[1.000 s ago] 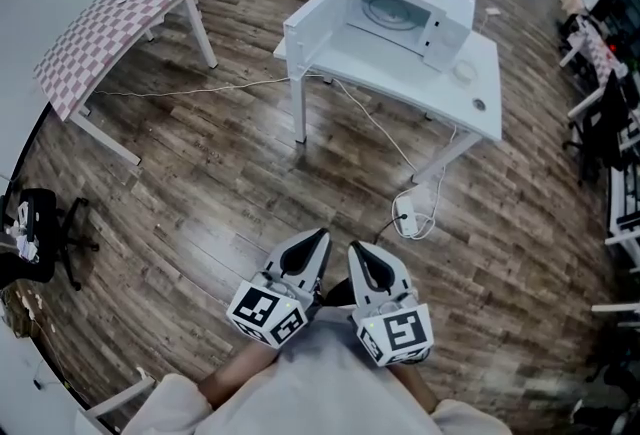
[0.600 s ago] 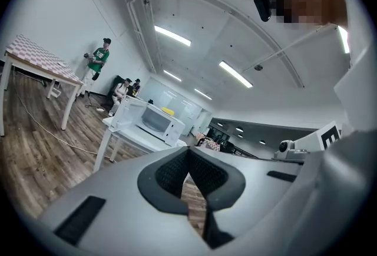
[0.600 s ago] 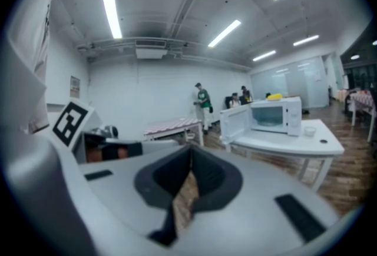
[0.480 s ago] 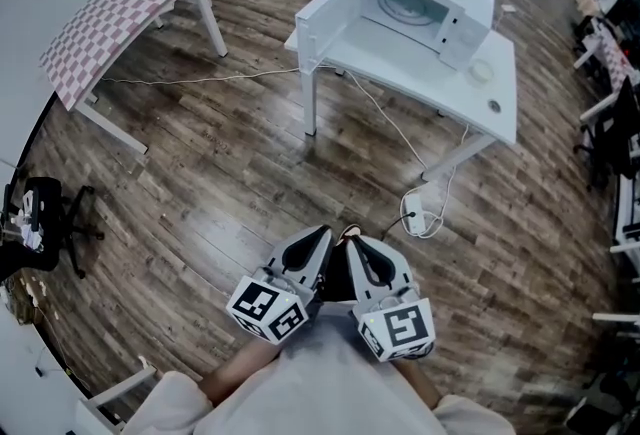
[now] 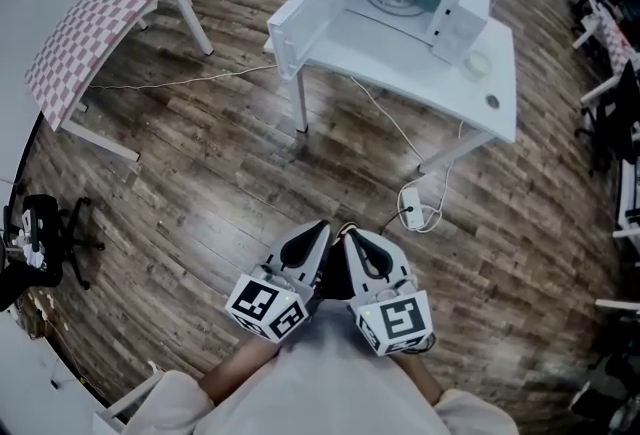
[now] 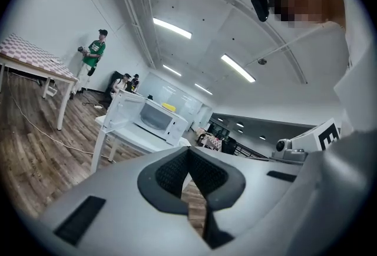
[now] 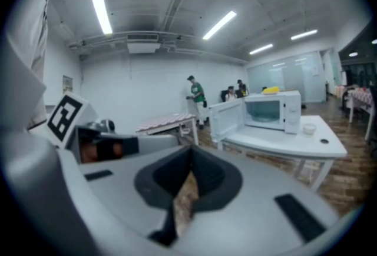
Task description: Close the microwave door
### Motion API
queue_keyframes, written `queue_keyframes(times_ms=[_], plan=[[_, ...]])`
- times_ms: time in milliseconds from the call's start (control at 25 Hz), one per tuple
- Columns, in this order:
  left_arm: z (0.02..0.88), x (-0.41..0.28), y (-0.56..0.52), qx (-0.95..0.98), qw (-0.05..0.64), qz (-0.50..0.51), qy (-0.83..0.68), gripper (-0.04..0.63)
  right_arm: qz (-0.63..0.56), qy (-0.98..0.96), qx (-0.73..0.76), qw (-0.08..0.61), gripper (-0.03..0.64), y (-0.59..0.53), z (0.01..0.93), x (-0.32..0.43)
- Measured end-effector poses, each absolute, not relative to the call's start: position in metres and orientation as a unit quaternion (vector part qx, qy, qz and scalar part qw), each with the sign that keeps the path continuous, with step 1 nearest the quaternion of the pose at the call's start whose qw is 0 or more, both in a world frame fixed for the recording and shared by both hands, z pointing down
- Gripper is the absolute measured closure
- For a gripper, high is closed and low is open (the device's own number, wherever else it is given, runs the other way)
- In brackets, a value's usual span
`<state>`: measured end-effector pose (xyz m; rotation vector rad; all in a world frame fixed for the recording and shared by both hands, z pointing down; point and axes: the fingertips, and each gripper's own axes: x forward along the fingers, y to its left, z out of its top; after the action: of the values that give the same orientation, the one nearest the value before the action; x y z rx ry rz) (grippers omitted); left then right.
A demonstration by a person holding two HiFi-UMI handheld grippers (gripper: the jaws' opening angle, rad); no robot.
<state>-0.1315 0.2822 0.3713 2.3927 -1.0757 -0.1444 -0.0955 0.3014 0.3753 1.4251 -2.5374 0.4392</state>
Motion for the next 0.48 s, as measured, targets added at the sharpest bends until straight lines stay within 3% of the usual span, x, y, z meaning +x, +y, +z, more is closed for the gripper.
queue_keyframes(times_ms=[480], plan=[[0.384, -0.100, 0.195, 0.879, 0.273, -0.040, -0.388, 0.577, 0.175, -0.861, 0.464, 0.111, 0.594, 0.211, 0.390, -0.068]])
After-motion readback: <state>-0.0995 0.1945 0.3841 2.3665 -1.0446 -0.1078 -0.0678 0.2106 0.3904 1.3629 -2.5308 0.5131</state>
